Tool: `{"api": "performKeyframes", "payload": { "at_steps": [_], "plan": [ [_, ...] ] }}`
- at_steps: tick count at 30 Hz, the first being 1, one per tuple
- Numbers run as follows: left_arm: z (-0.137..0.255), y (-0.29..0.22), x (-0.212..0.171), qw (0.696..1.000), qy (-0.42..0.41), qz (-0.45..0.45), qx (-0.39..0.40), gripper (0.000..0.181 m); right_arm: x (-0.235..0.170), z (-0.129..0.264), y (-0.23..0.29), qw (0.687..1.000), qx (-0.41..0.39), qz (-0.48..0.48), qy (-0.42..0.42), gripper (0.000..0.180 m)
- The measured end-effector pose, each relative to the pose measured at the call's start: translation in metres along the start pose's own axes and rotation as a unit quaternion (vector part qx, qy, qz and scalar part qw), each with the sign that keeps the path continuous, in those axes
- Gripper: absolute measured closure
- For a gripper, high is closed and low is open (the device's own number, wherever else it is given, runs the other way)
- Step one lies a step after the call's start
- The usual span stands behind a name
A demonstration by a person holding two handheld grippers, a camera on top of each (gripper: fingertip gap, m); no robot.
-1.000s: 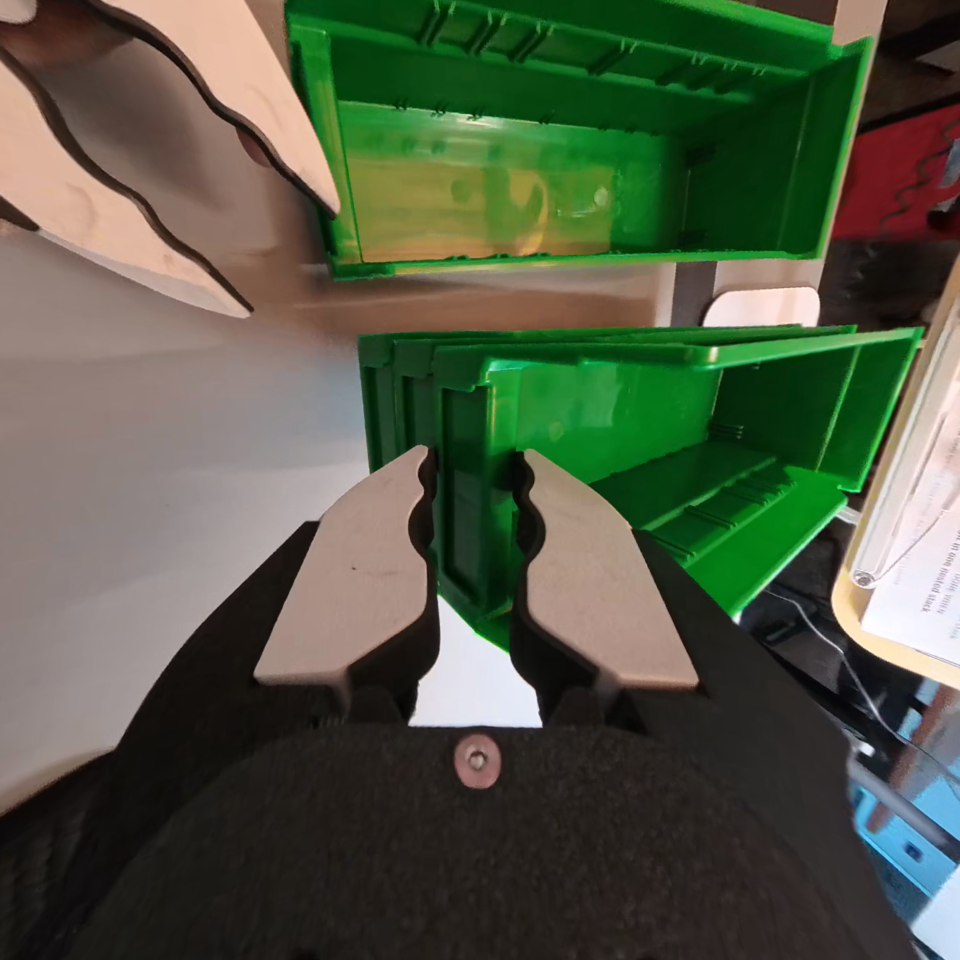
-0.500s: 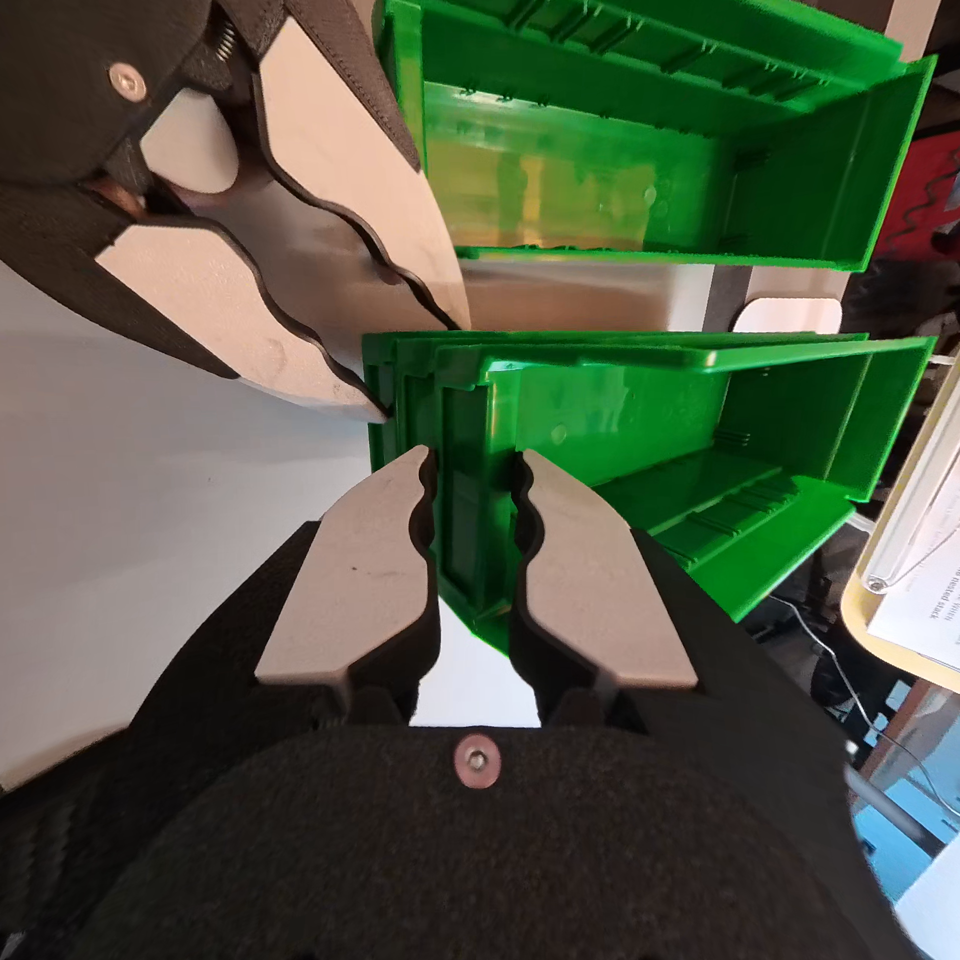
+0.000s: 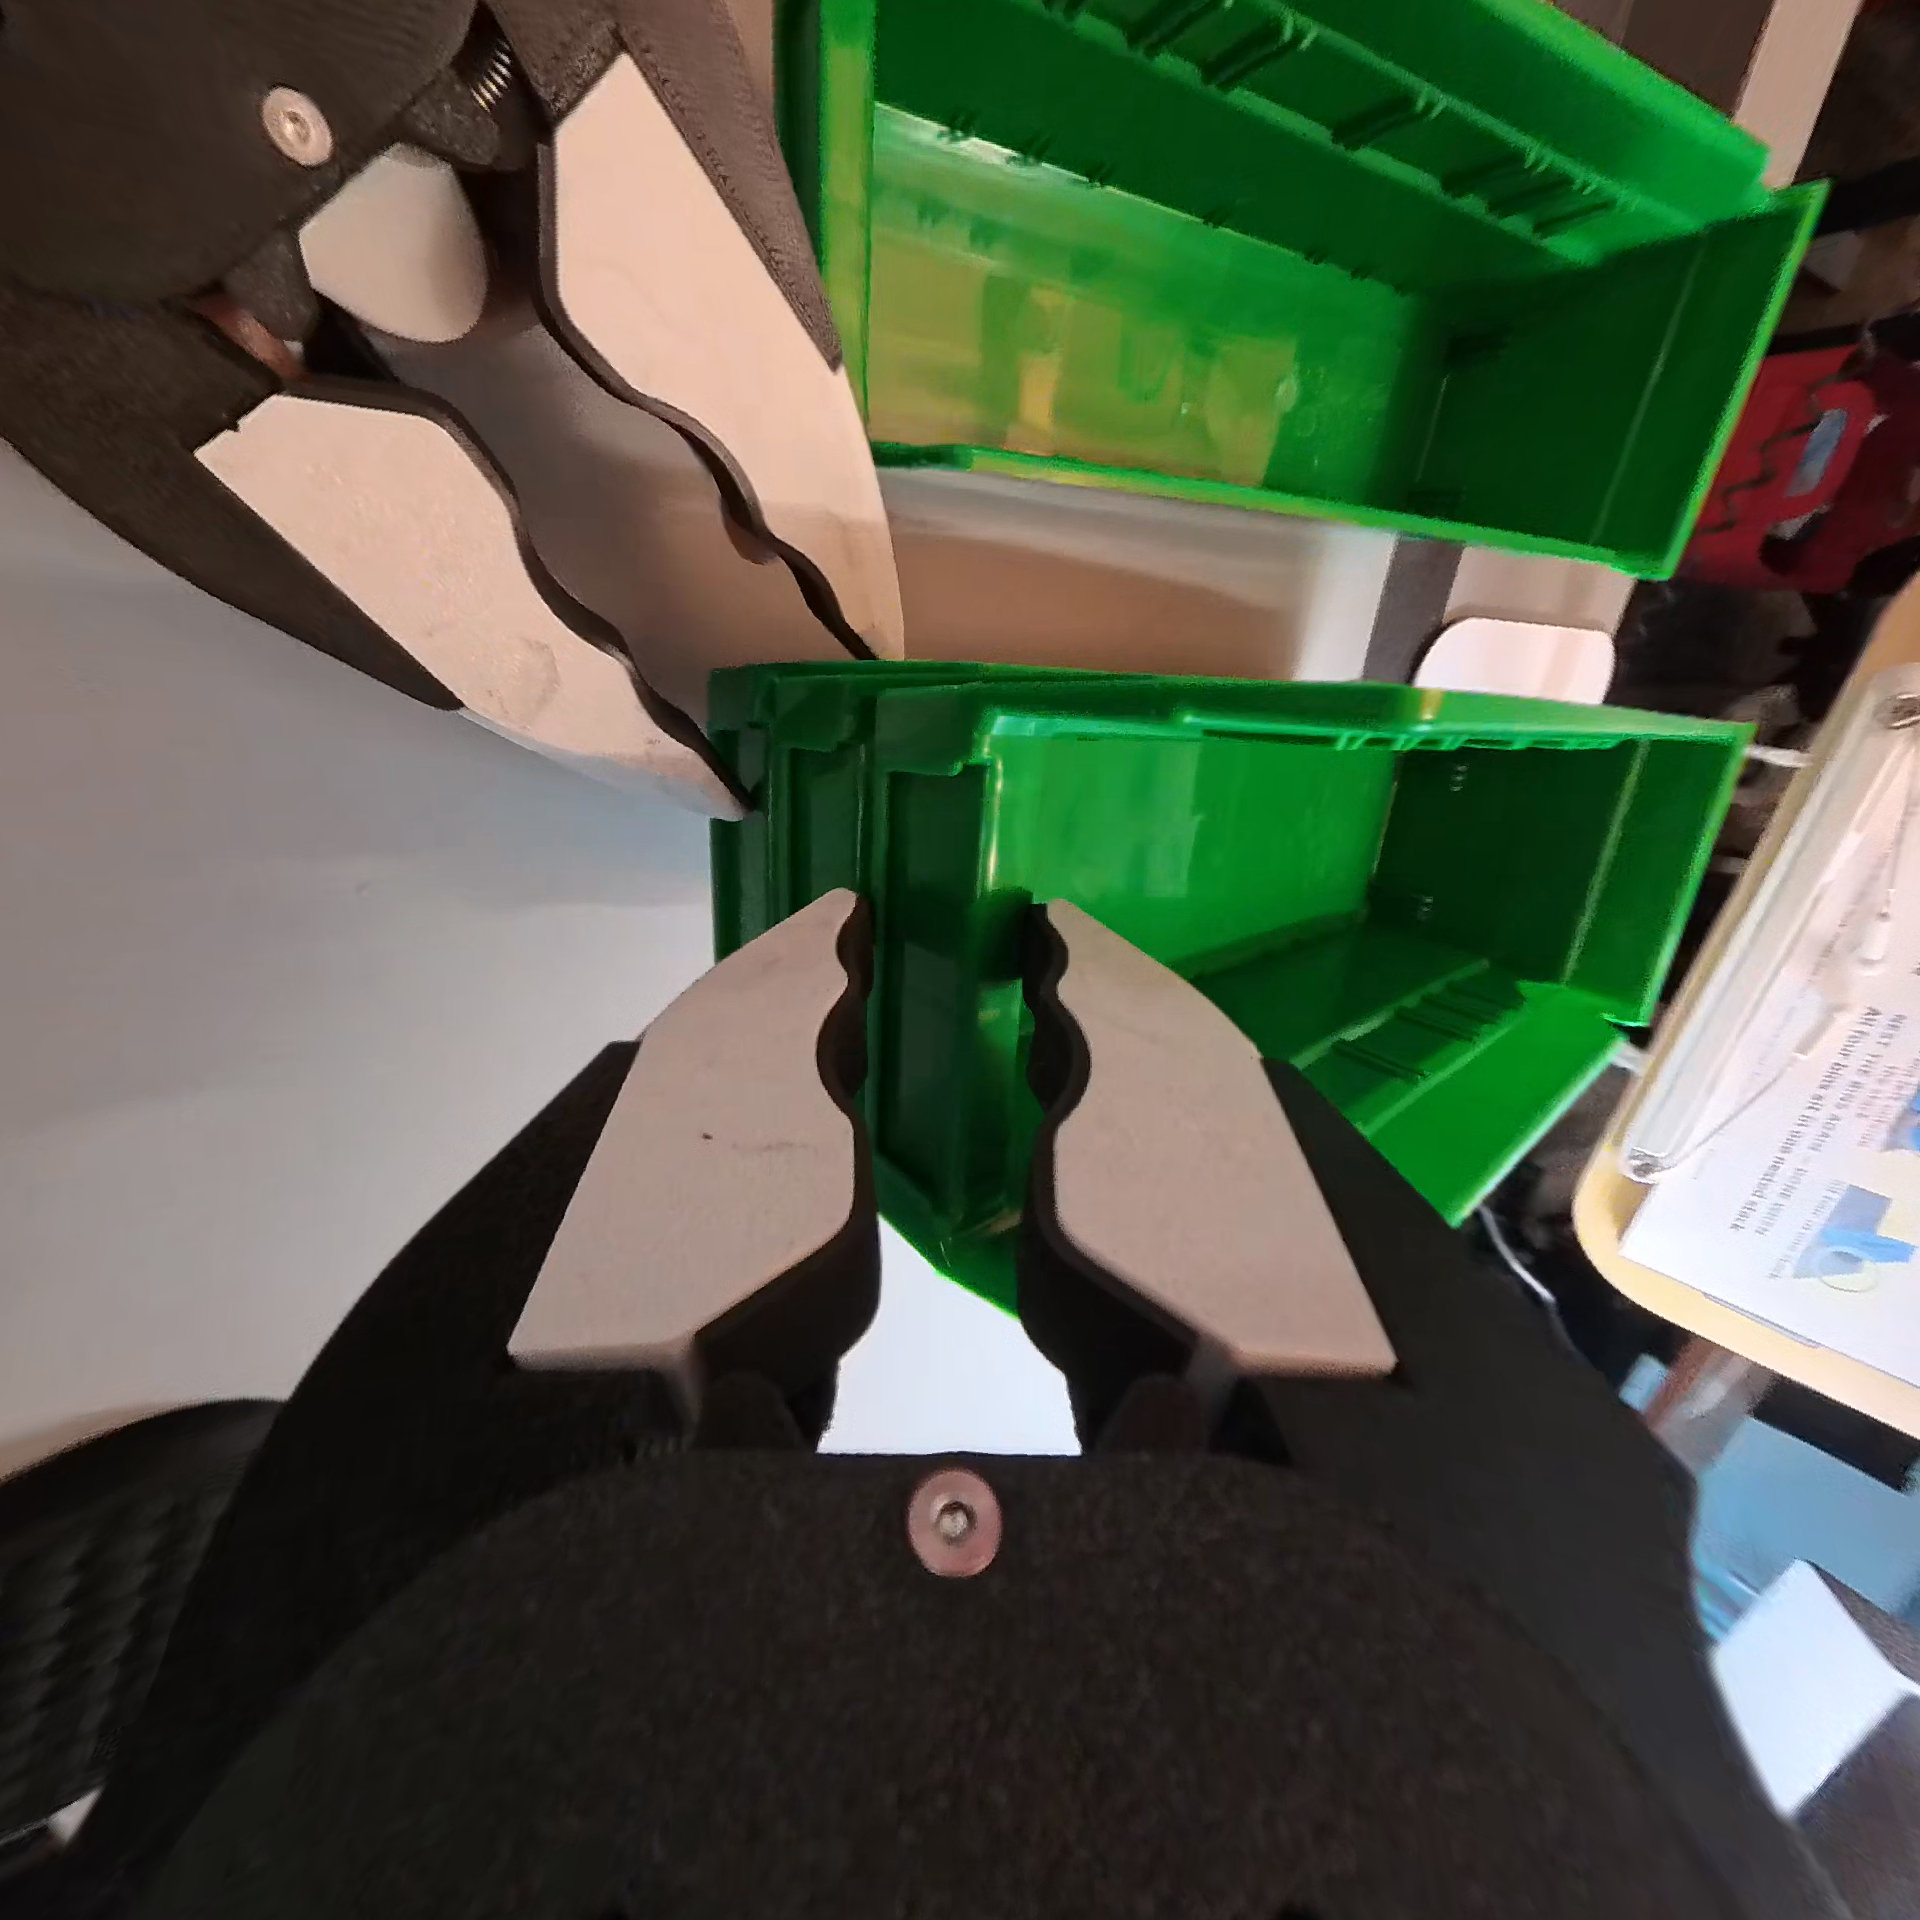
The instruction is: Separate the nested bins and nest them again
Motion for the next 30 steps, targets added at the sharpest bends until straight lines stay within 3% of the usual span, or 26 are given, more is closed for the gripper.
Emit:
{"api": "performKeyframes", "payload": {
  "at_steps": [8,13,21,22,26,30],
  "plan": [
    [0.002,0.001,0.000,1.000,0.012,0.007,0.003,0.143,-0.005,-0.007,0.023,0.980,-0.191,0.059,-0.023,0.151],
    [-0.004,-0.004,-0.008,0.999,0.035,-0.002,0.003,0.145,-0.013,-0.019,0.032,0.964,-0.248,0.091,-0.024,0.152],
    [-0.008,-0.010,-0.023,0.996,0.079,-0.036,-0.012,0.147,-0.025,-0.033,0.043,0.975,-0.195,0.081,-0.067,0.150],
    [-0.008,-0.010,-0.025,0.995,0.083,-0.048,-0.013,0.152,-0.024,-0.025,0.045,0.972,-0.201,0.070,-0.101,0.157],
    [-0.002,-0.009,-0.018,0.998,0.051,-0.040,-0.019,0.148,-0.031,0.032,0.029,0.958,-0.119,-0.067,-0.254,0.147],
    [0.000,-0.009,-0.005,0.999,0.017,-0.044,-0.014,0.139,-0.065,0.055,-0.034,0.946,-0.104,-0.179,-0.251,0.143]
  ]
}}
Point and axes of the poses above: each gripper's, where its closed fingertips meet, z back along the fingers, x out of its top, y = z × x across the jaws, the point moved 7 cm from there along z, back along the fingers, and after that the axes turned 15 degrees about x, right-handed, at the moved point
